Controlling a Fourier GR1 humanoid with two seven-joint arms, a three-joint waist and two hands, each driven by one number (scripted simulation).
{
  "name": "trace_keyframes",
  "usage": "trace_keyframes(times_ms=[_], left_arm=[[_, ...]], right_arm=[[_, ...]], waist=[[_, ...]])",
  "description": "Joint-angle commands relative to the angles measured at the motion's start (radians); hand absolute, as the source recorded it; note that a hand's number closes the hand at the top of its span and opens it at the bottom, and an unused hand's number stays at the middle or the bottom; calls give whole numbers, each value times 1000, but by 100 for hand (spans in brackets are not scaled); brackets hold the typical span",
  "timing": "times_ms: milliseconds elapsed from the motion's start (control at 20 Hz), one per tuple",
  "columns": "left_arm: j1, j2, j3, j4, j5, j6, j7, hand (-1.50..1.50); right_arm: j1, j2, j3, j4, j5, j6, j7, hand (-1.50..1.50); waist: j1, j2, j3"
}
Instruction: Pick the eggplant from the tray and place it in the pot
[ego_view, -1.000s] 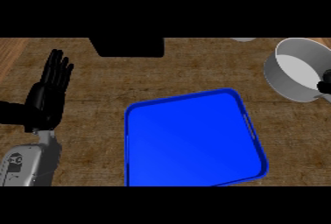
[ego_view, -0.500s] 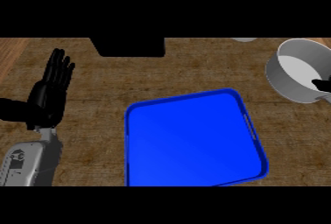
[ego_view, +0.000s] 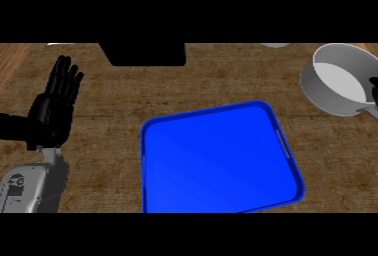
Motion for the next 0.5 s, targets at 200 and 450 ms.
trace_keyframes(times_ms=[200,450], left_arm=[[2,35,36,-32,37,-32,41,0],[-22,-12,12,36,-18,17,-30,0]], right_arm=[[215,44,-108,-235,-230,-9,-194,-150],[382,45,-187,-383,-387,106,-296,-150]], waist=[[-5,-1,0],[-17,-1,0]])
